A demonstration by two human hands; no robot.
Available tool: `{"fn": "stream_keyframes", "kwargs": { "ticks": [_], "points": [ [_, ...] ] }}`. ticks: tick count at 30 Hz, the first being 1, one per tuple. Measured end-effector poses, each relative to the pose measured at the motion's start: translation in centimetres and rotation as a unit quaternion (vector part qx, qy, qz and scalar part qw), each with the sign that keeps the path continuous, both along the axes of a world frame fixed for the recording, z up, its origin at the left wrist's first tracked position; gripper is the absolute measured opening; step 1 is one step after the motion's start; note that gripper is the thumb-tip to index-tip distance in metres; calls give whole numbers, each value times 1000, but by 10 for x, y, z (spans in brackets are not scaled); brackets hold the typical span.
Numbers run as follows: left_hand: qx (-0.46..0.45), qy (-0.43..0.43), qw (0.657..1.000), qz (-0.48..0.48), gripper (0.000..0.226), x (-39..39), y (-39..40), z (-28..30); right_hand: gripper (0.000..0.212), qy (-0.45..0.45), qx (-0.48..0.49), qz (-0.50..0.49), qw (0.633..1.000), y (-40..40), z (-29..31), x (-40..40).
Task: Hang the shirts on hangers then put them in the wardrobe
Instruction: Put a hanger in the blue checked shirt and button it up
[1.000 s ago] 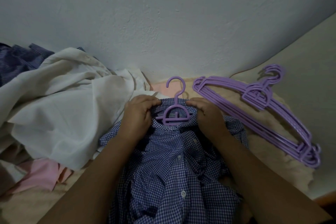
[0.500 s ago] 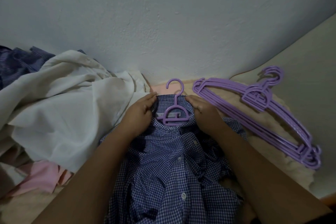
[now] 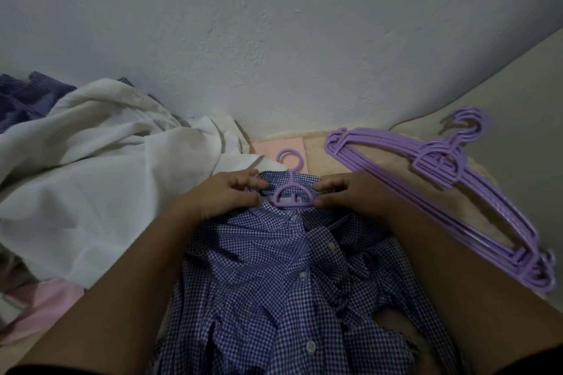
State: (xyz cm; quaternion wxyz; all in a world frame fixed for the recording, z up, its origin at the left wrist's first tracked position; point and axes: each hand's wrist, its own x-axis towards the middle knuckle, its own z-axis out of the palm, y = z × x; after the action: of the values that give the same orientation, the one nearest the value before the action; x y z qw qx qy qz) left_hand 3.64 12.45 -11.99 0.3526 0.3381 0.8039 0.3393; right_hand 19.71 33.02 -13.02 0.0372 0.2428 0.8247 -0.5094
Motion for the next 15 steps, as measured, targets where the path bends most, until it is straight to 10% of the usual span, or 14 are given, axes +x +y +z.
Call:
{"fn": "stream_keyframes", "kwargs": {
  "ticks": [12,15],
  "points": [
    [48,65,990,115,10,-3,4,-16,1,54,79,-51,994,6,-15,-4],
    [86,-3,977,193,17,3,-2,-20,26,57,60,-64,995,1,-23,-1]
  ]
}}
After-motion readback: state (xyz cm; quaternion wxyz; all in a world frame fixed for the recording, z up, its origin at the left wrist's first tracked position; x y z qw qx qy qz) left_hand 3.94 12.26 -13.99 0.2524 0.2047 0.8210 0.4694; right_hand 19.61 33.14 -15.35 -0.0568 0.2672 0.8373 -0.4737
